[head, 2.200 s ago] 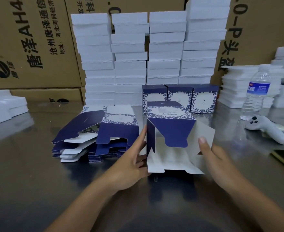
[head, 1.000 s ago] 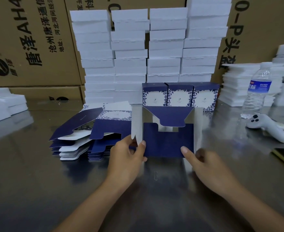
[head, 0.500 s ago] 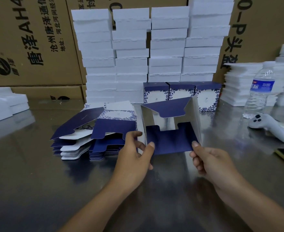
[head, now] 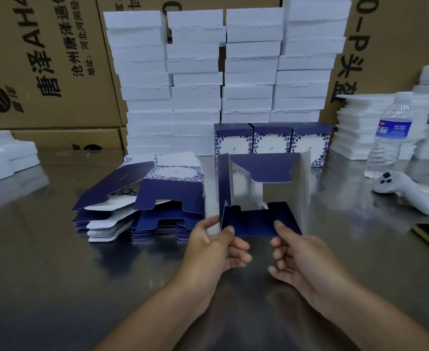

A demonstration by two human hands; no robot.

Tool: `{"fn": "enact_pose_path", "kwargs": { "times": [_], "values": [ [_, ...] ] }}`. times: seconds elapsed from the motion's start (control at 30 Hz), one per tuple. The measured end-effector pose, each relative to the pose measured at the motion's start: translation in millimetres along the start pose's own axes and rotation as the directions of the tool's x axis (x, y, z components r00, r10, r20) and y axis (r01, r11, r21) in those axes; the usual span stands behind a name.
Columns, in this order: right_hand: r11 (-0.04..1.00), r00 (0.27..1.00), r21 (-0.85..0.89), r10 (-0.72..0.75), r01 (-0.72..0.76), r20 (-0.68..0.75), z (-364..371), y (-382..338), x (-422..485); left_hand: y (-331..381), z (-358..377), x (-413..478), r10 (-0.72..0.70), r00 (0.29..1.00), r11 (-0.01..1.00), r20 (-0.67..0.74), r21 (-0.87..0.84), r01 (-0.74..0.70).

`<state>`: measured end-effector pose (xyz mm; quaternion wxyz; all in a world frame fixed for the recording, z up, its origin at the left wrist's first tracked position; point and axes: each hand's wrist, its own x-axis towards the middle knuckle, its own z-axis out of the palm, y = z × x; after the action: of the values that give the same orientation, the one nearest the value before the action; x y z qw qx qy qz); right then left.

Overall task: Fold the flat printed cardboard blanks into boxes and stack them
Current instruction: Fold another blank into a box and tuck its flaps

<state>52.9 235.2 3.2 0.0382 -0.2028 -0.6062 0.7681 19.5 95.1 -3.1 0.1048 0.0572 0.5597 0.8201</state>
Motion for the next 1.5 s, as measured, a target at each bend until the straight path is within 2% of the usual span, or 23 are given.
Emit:
{"fn": "enact_pose_path", "kwargs": {
  "times": [0.17, 0.3, 0.37, 0.6, 0.9, 1.03, 1.27, 1.5],
  "values": [
    [1.000, 1.000, -0.012, 0.003, -0.003, -0.030, -2, 1, 0, 0, -1, 0, -0.117, 0.993, 0.993, -0.002, 0.024, 0.117],
    [1.000, 1.000, -0.014, -0.001, 0.000, -0.018, 0, 3, 0, 5, 0, -6, -0.304, 0.943, 0.951, 0.135, 0.103, 0.291],
    [1.000, 1.000, -0.002, 0.004, -0.005, -0.010, 0, 2, -1, 6, 2, -7, -0.328, 0.936, 0.944, 0.132, 0.068, 0.321],
    [0.995, 0.995, 0.054, 0.077, -0.080, 0.063, 0, 0, -2, 6, 7, -7, -0.317, 0.947, 0.947, 0.048, -0.036, 0.319],
    [0.994, 0.983, 0.051, 0.087, -0.096, 0.162, -2, 0, -5, -1, 15, -14, -0.316, 0.946, 0.946, 0.074, -0.056, 0.320],
    [0.997, 0.978, 0.032, 0.061, -0.069, 0.200, -1, 2, -4, -2, 14, -15, -0.360, 0.922, 0.918, 0.145, -0.120, 0.378],
    [0.998, 0.964, -0.008, 0.055, -0.055, 0.261, 2, 3, -4, -3, 13, -12, -0.307, 0.939, 0.933, 0.155, -0.147, 0.330],
    [0.997, 0.966, 0.035, 0.060, -0.071, 0.251, 1, 3, -4, -2, 13, -13, -0.309, 0.939, 0.933, 0.149, -0.142, 0.330]
  ]
}}
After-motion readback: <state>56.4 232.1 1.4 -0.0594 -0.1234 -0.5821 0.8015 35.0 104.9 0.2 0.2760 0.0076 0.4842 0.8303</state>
